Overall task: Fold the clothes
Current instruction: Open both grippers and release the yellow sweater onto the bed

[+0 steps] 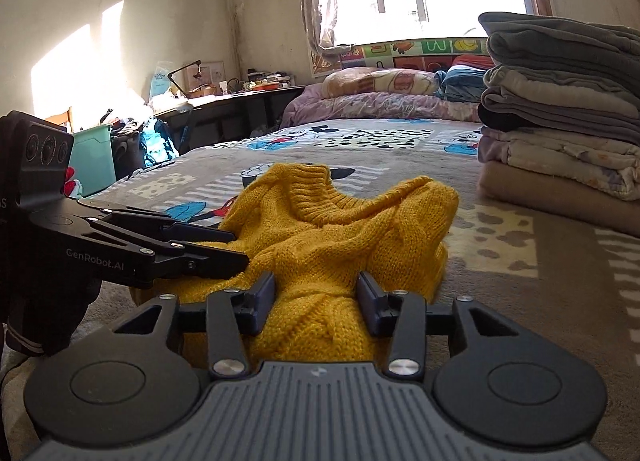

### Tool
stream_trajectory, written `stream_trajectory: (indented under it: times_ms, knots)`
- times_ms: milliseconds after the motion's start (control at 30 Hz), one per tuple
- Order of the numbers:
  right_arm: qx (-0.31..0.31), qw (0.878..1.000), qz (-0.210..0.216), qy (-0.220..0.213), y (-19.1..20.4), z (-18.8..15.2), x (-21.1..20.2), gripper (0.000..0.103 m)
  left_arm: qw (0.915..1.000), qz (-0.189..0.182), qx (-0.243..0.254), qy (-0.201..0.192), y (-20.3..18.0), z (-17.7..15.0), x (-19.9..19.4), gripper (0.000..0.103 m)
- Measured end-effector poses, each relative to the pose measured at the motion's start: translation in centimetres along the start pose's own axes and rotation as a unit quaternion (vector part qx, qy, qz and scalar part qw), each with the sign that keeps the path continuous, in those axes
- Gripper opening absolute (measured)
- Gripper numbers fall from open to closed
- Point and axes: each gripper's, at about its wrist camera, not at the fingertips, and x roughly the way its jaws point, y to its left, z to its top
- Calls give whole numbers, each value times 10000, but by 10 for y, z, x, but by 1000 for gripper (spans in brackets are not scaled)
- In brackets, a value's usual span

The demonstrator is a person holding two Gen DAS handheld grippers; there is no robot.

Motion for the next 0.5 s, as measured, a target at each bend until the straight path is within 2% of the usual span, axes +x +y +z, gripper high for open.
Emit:
stream_trajectory:
  times_ms: [200,333,500]
  knots:
    - [96,9999,-73,-69,5,-1,-9,45,9996,135,246,-45,-12,0,-9,51]
    - [417,9986,72,-322,4,7,-29,47,9990,184,389,-136,-17,9,-24,51]
    - [-43,9981,-63,-609,4,30,-36,48,9969,282,540,-488,-16,23,-26,51]
